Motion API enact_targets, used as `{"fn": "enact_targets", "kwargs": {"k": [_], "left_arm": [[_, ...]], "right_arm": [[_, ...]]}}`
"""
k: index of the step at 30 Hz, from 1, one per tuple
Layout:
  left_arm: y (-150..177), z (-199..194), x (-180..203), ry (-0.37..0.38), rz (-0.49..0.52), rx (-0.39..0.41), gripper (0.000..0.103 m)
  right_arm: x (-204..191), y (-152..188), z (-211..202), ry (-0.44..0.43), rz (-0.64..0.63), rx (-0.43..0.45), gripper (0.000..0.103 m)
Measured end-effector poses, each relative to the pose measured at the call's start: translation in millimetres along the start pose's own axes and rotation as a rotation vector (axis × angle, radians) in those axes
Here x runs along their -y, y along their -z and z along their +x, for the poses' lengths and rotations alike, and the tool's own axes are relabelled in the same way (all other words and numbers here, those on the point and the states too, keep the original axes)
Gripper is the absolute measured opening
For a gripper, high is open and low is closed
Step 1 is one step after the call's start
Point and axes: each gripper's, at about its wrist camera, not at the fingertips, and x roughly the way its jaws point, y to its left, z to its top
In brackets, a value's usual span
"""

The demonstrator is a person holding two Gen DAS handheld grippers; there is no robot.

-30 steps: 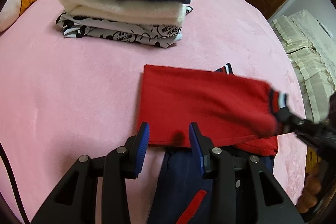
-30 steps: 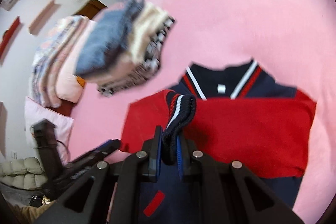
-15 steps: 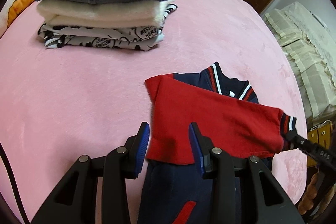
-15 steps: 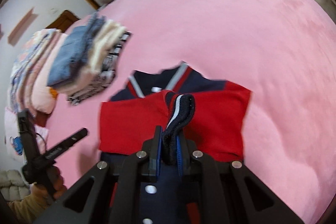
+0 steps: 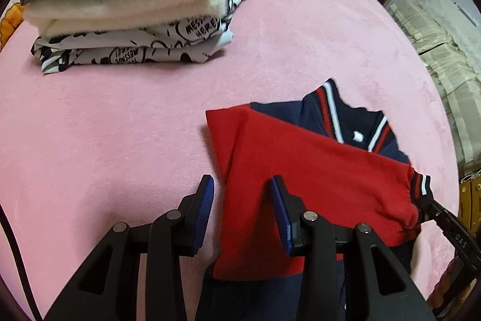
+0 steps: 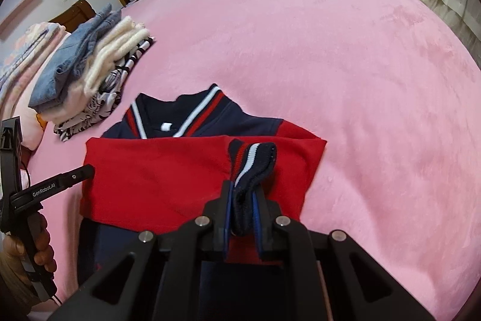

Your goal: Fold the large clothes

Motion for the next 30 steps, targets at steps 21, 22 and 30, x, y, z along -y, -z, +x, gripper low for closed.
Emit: {"fn": "enact_targets", "kwargs": {"k": [21, 22, 30], "left_arm": [[14.1, -2.8, 72.7, 0.048, 0.121, -0.038, 0.045], [13.6, 4.5, 76.3, 0.048, 0.13, -0.043, 0.045], [13.4, 21.9, 65.5, 0.011, 0.17, -0.05, 0.045]], "right_arm": [[-81.5, 2.6, 2.8, -0.092, -0.135, 0.011, 0.016], [-83.4, 2.5, 10.8, -0.084, -0.137, 0.002, 0.016], [-28.9, 5.6, 28.3, 0.11, -0.082, -0.019, 0.0]]}}
